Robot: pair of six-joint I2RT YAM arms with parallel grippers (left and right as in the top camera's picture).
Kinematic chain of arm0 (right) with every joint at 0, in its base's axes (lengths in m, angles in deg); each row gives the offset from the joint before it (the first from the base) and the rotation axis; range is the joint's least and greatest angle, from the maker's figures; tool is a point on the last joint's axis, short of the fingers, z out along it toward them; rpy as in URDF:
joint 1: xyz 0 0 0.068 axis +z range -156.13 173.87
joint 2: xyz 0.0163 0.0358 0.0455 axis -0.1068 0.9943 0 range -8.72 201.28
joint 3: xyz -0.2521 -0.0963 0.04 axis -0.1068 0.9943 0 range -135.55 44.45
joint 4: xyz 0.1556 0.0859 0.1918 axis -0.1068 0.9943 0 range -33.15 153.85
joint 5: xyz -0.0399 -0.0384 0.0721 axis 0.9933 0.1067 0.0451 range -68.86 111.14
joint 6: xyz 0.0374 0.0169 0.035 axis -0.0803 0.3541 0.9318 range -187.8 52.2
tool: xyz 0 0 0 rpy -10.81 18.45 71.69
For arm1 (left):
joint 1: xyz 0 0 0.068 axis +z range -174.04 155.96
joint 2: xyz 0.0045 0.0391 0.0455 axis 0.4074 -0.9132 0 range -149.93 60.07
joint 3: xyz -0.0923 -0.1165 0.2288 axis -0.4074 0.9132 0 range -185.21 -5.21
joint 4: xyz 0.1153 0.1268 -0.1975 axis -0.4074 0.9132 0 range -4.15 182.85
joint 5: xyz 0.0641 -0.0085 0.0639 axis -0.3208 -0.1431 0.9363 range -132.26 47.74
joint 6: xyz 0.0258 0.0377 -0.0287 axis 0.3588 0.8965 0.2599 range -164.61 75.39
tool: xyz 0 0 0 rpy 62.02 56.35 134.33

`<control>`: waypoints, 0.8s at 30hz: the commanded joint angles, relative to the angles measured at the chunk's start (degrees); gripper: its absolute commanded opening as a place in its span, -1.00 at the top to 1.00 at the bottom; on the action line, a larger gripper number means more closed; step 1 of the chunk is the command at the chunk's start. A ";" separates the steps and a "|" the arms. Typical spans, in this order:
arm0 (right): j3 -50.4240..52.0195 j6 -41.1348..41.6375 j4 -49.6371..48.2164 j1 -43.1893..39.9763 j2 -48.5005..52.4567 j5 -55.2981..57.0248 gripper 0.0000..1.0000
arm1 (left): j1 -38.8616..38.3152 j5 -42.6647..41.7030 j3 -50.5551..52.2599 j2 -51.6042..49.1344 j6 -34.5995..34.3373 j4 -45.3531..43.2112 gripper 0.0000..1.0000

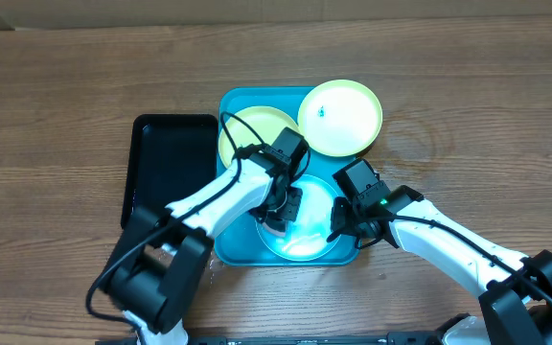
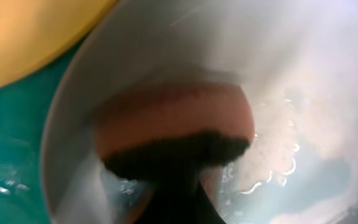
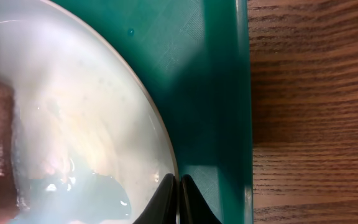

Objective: Clean dirty plates on tray and stack at the side
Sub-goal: 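Rub the sponge in circles over the white plate with the left gripper, then carry the sponge with the left gripper to the black tray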

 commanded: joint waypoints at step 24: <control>0.11 0.00 -0.37 0.26 0.28 -0.22 0.92 | 9.46 -17.38 -3.76 9.57 7.69 0.98 0.92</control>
